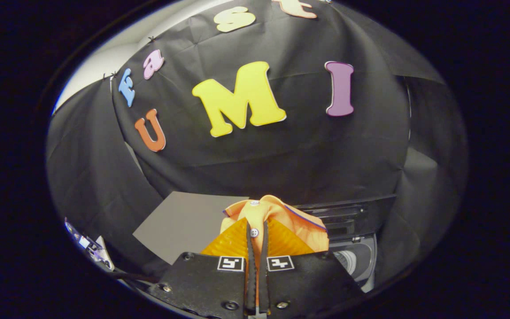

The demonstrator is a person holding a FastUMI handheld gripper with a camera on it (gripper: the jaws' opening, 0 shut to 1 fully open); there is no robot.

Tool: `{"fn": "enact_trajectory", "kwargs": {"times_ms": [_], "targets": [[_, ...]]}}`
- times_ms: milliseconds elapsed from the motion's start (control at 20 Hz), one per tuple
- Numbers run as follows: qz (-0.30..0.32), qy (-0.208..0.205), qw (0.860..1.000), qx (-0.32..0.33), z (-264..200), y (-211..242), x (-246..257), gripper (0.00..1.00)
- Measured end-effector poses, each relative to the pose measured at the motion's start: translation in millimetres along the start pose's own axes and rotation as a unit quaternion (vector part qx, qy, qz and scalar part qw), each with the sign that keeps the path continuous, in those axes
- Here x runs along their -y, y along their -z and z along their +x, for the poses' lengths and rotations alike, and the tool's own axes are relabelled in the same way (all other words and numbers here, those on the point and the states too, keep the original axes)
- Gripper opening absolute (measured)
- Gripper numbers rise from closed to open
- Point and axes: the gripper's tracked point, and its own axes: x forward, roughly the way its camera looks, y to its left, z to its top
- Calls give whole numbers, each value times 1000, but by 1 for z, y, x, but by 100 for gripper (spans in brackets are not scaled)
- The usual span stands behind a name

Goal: Put the clothes into the washing machine and then close the washing machine lid.

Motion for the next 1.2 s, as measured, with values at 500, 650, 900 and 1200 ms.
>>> {"fn": "enact_trajectory", "kwargs": {"times_ms": [500,650,900,1200], "targets": [[33,27,999,-32,8,40,80,6],[34,35,997,-55,23,66,94,6],[39,44,993,-102,54,114,115,6],[23,59,987,-147,87,162,138,6]]}}
